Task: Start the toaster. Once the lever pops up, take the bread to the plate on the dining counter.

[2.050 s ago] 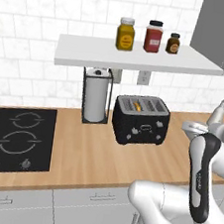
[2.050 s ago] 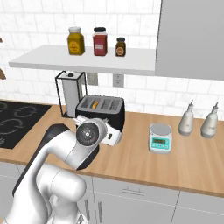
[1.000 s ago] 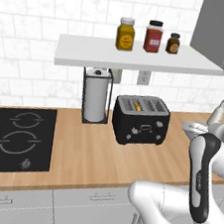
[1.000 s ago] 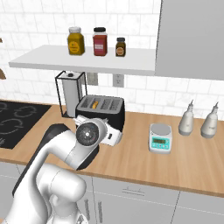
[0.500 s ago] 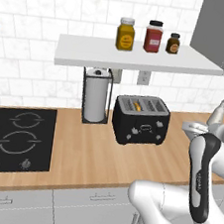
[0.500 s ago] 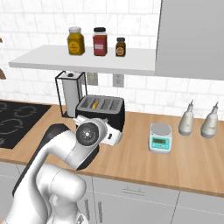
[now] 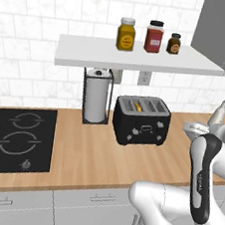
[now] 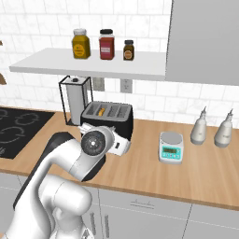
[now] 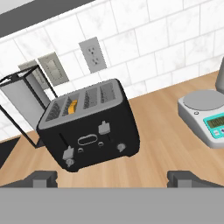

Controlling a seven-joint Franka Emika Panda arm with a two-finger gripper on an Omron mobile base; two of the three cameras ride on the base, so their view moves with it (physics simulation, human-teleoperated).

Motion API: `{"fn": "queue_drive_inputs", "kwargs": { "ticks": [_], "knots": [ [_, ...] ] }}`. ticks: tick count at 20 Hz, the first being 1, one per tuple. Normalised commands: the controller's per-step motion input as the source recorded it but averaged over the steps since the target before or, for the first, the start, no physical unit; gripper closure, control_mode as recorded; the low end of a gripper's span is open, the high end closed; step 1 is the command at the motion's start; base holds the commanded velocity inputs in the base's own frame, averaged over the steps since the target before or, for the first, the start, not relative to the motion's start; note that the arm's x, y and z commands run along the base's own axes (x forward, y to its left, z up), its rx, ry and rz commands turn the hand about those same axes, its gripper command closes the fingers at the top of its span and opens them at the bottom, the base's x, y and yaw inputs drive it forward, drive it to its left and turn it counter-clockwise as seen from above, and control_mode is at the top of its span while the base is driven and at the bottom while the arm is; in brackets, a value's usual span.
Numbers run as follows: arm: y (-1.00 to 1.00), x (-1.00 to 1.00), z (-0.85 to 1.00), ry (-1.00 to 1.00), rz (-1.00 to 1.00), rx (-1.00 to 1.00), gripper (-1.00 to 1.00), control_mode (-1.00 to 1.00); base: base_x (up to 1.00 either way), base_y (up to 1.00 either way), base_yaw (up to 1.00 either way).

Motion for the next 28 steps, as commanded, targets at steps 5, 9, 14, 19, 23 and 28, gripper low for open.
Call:
{"fn": "queue_drive_inputs", "kwargs": {
  "ticks": [5, 9, 14, 19, 23, 28],
  "knots": [
    [0.00, 0.00, 0.00, 0.00, 0.00, 0.00, -1.00, -1.00, 0.00, 0.00, 0.00],
    [0.00, 0.00, 0.00, 0.00, 0.00, 0.00, -1.00, -1.00, 0.00, 0.00, 0.00],
    [0.00, 0.00, 0.00, 0.00, 0.00, 0.00, -1.00, -1.00, 0.00, 0.00, 0.00],
    [0.00, 0.00, 0.00, 0.00, 0.00, 0.00, -1.00, -1.00, 0.00, 0.00, 0.00],
    [0.00, 0.00, 0.00, 0.00, 0.00, 0.00, -1.00, -1.00, 0.00, 0.00, 0.00],
    [0.00, 0.00, 0.00, 0.00, 0.00, 0.00, -1.00, -1.00, 0.00, 0.00, 0.00]
  ]
}}
